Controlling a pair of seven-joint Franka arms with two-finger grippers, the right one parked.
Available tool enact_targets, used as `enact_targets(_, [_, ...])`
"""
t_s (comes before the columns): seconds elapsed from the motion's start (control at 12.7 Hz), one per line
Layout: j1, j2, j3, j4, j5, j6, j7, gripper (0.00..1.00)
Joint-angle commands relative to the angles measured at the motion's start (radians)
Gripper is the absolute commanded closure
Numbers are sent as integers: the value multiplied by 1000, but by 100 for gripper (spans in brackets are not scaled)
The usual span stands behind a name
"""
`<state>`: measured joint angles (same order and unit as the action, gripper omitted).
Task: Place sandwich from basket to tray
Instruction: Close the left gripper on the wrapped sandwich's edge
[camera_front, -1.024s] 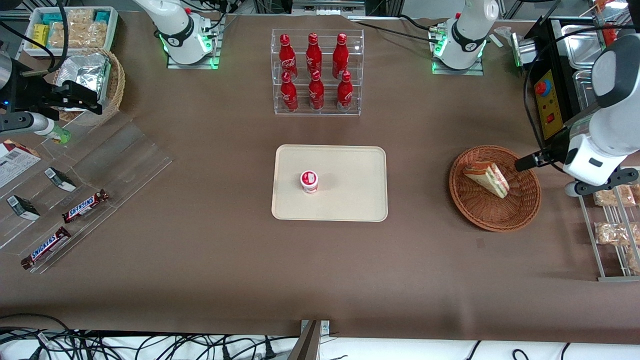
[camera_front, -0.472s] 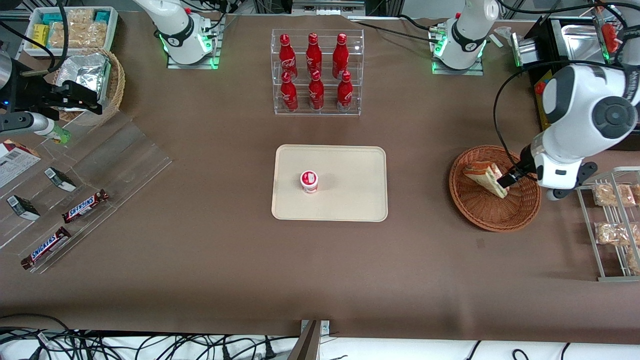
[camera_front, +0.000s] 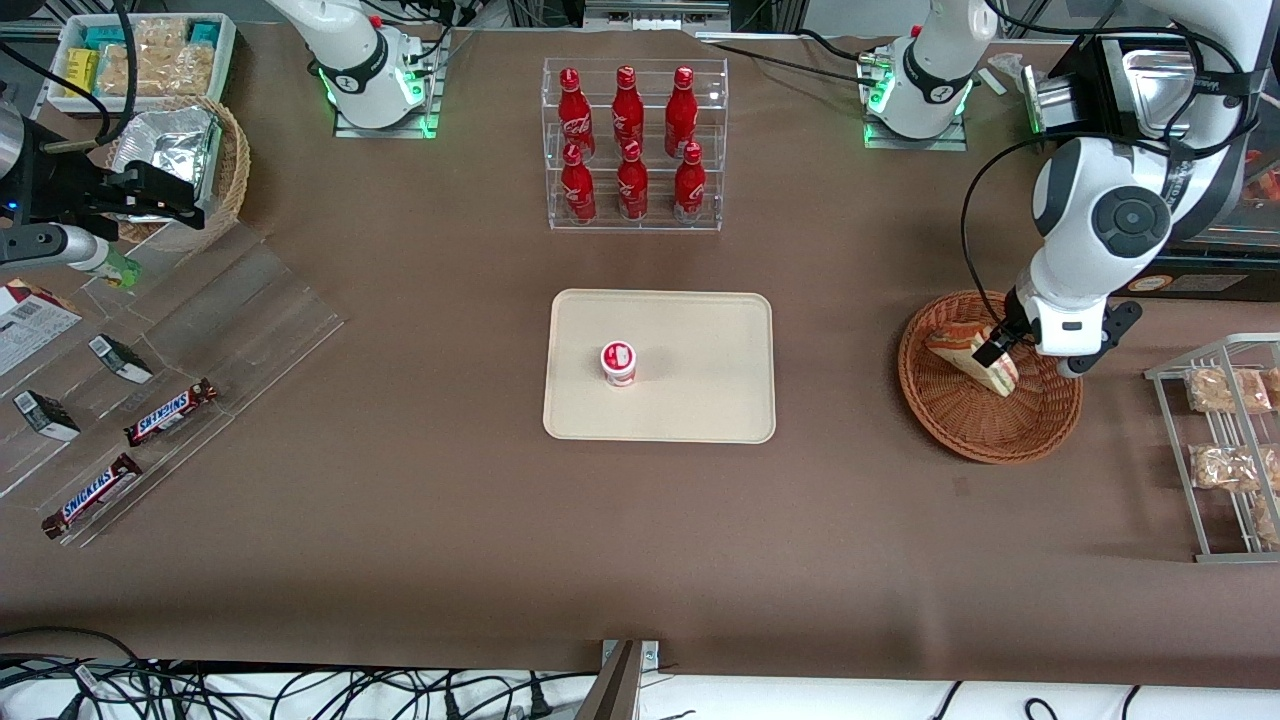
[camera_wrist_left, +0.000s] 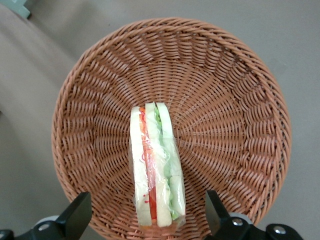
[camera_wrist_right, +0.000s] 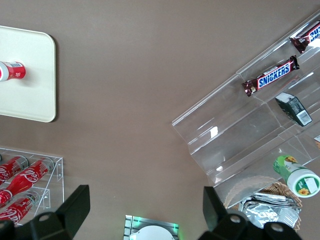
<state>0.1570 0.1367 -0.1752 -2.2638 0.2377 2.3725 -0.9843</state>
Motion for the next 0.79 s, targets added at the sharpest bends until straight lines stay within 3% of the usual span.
enact_targets(0.0, [6,-6,-4,-33,31,48,-62,0])
enact_targets(0.71, [12,95,-1,-40,54,165,-120,0])
